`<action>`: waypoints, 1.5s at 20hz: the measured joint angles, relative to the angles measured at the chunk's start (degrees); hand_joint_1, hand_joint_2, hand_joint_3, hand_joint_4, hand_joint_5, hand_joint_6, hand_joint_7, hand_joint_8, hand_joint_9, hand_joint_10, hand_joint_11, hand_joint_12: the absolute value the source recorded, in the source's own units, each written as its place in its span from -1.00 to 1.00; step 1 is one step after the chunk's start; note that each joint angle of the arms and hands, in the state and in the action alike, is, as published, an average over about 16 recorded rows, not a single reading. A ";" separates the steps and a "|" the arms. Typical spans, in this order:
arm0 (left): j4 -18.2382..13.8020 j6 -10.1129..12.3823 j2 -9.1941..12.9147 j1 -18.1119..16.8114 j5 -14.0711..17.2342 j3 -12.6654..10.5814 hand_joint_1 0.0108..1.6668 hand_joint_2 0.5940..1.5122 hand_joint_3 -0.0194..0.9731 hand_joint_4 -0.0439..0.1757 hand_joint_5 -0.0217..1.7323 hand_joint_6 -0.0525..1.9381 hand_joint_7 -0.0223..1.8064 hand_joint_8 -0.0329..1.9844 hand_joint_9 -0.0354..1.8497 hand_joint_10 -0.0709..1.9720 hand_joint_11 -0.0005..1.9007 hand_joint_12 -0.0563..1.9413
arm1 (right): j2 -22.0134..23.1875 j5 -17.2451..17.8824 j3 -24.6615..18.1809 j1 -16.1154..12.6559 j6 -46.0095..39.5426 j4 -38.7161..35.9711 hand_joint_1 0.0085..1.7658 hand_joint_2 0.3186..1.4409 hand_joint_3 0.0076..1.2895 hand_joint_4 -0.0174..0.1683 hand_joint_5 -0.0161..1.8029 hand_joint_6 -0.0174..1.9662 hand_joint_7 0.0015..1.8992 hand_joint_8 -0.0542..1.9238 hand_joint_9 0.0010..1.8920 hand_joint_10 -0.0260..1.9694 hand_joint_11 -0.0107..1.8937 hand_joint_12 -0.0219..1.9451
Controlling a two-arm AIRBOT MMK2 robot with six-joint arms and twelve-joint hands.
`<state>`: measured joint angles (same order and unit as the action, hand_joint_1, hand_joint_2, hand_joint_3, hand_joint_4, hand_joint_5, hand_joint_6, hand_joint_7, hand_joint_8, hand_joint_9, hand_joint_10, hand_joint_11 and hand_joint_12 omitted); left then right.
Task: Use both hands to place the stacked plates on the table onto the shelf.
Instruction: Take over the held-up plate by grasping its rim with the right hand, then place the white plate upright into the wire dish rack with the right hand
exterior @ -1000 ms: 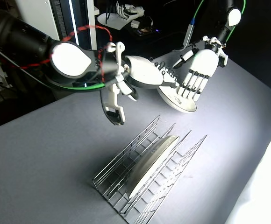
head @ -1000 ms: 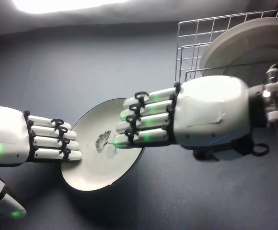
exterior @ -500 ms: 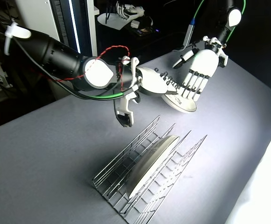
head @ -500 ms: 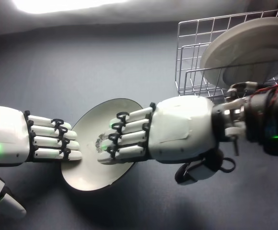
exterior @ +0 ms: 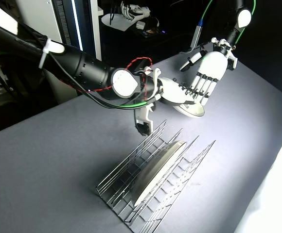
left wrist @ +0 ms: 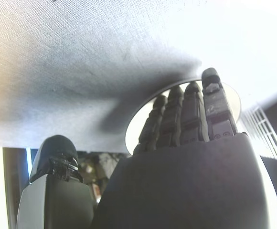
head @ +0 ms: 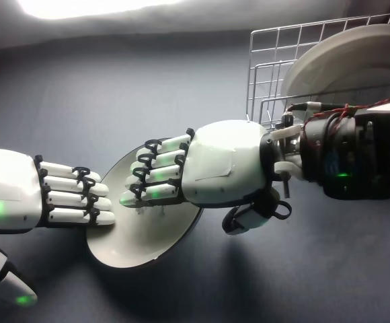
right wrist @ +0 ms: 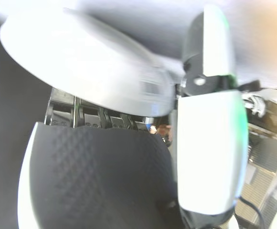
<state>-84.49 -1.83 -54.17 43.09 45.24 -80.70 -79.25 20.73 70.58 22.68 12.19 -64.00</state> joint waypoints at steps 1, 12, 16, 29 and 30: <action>-0.01 0.00 -0.01 -0.01 0.01 -0.01 -0.99 0.06 -0.96 -0.69 -0.99 -0.98 -0.99 -0.98 -0.99 -0.96 -0.97 -0.92 | -0.56 -0.19 0.53 -0.10 0.11 0.06 0.40 0.14 -0.99 -0.78 -0.96 -0.96 -0.99 -0.93 -0.99 -0.97 -0.97 -0.92; -0.17 0.01 -0.13 -0.08 0.13 -0.18 -0.99 0.04 -0.95 -0.69 -0.99 -0.98 -0.99 -0.98 -0.99 -0.96 -0.97 -0.92 | -4.07 -2.31 3.06 -0.67 1.17 1.31 0.57 0.21 -0.99 -0.77 -0.89 -0.95 -0.92 -0.93 -0.92 -0.94 -0.96 -0.31; -0.25 0.05 -0.18 -0.11 0.20 -0.25 -0.99 0.05 -0.95 -0.69 -0.99 -0.98 -0.99 -0.98 -0.99 -0.96 -0.97 -0.92 | -4.49 -2.23 3.24 -0.92 1.24 1.98 0.62 0.23 -0.99 -0.79 -0.71 -0.88 -0.73 -0.90 -0.76 -0.81 -0.85 0.06; -2.78 0.31 1.61 -3.55 -0.33 1.38 -0.99 0.07 -0.95 -0.65 -0.99 -0.97 -0.97 -0.97 -0.97 -0.94 -0.98 -0.93 | -3.31 -0.11 1.40 -1.57 1.34 2.87 0.56 0.13 -0.99 -0.90 -0.14 -0.36 -0.10 -0.49 -0.14 -0.05 -0.16 0.65; -3.06 0.32 2.01 -4.19 -0.37 1.65 -0.99 0.07 -0.95 -0.65 -0.98 -0.97 -0.97 -0.97 -0.96 -0.94 -0.98 -0.93 | -2.86 -0.14 0.87 -1.58 1.34 2.86 0.55 0.12 -0.99 -0.90 -0.13 -0.33 -0.09 -0.46 -0.12 0.00 -0.13 0.65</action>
<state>-87.55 -1.50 -52.15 38.90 44.87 -79.04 -82.11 20.59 71.45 21.10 13.53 -61.14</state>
